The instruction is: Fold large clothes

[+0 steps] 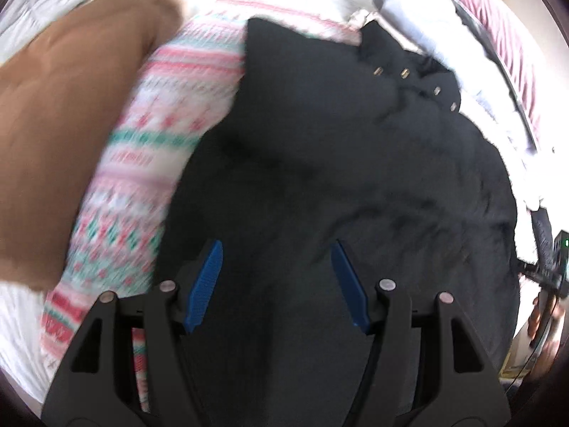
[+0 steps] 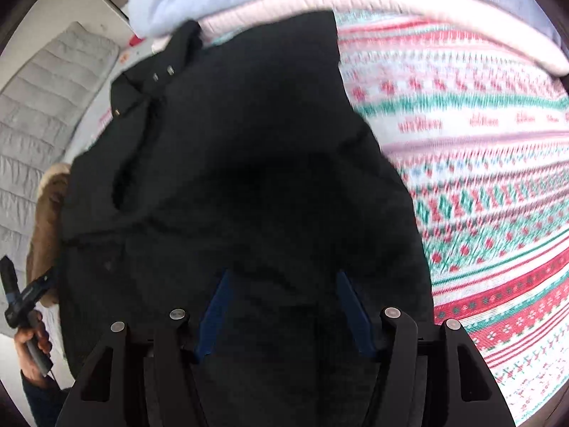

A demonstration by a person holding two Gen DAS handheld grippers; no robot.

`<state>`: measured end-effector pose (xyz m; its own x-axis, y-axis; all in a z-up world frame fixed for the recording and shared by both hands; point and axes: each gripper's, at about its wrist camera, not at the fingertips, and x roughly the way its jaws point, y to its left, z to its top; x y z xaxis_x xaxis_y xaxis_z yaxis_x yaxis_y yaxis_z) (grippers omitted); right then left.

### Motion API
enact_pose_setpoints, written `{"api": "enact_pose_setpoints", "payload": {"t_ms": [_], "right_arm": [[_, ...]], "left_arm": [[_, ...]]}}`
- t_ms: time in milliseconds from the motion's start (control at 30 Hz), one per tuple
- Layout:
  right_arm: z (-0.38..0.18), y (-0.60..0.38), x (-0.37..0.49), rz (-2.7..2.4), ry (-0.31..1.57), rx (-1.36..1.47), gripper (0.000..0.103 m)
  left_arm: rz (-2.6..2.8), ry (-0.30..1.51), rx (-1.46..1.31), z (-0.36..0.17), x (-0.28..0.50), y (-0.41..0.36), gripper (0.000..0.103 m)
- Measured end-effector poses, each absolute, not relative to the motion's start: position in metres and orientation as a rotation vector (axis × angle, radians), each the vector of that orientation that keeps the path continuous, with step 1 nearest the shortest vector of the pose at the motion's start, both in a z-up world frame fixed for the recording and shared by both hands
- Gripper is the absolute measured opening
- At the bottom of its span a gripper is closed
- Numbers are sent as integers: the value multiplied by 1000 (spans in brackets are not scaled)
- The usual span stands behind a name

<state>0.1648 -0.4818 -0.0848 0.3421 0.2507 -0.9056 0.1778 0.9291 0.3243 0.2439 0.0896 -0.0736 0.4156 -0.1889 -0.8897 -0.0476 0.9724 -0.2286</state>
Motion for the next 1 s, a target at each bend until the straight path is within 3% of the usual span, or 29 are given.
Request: {"api": "enact_pose_setpoints", "payload": {"t_ms": [100,433,700,1000], "right_arm": [[-91,-486,157,63,1196,403,62],[-91,-523,85,-160,1196,325,62],[-62,-552,-34,-38,1022,560,63],[-84,-560,-102,-44,1152,583,65]], "left_arm": [[-94,1183,-265,-99,233,101,65],[-122,1118,-222,-79,176,113,65],[-91,981,-369,-56,70,175,65],[-167,1014,-546,-73,22,188,65]]}}
